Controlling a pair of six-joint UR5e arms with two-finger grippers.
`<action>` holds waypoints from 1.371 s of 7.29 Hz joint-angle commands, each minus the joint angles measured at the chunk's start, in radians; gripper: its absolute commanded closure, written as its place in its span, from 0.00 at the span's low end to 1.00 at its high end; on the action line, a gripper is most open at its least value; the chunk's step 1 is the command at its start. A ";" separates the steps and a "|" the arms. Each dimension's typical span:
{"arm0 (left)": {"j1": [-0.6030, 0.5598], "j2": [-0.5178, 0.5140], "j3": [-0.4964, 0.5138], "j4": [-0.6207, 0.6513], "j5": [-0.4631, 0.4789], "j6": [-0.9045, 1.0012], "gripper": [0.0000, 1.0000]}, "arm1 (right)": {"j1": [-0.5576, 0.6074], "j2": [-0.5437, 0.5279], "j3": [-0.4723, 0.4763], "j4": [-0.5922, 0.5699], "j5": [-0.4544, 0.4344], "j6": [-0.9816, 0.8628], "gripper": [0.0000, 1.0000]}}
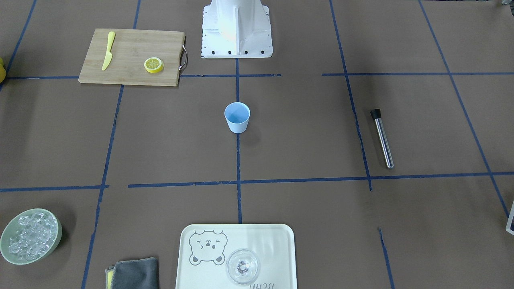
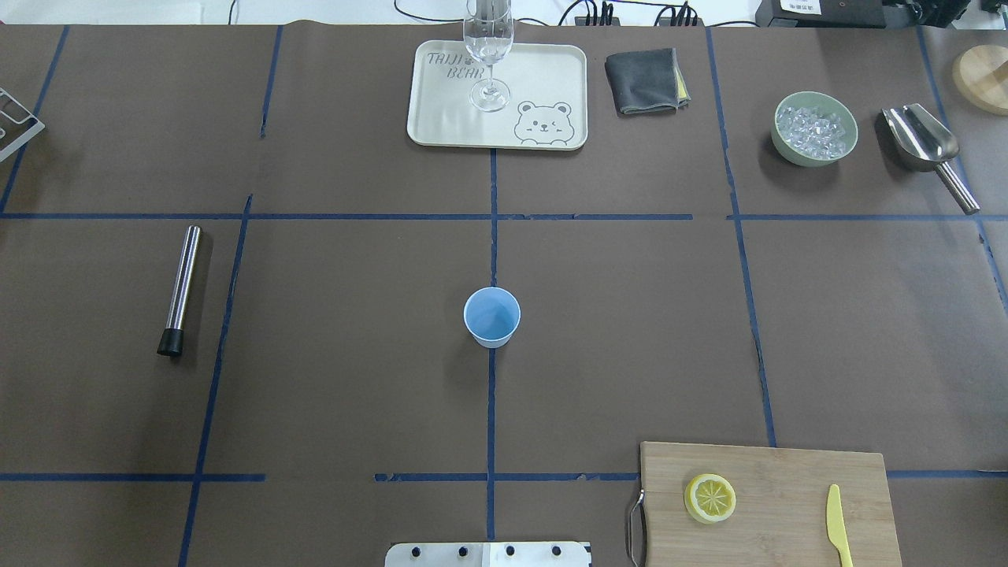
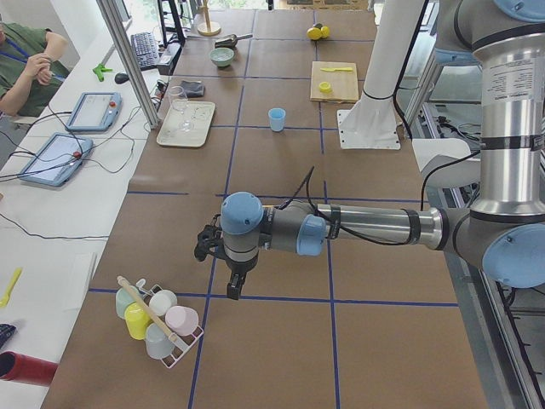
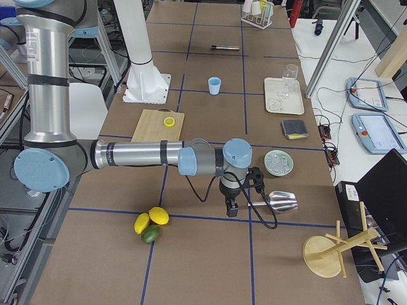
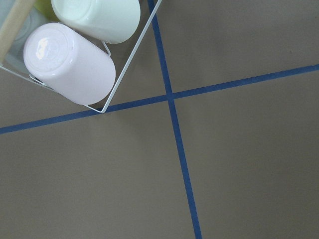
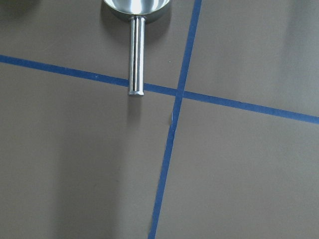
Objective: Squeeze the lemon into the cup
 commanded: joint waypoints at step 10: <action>0.000 -0.013 0.015 -0.251 0.011 0.006 0.00 | -0.014 0.012 0.104 0.159 0.000 0.038 0.00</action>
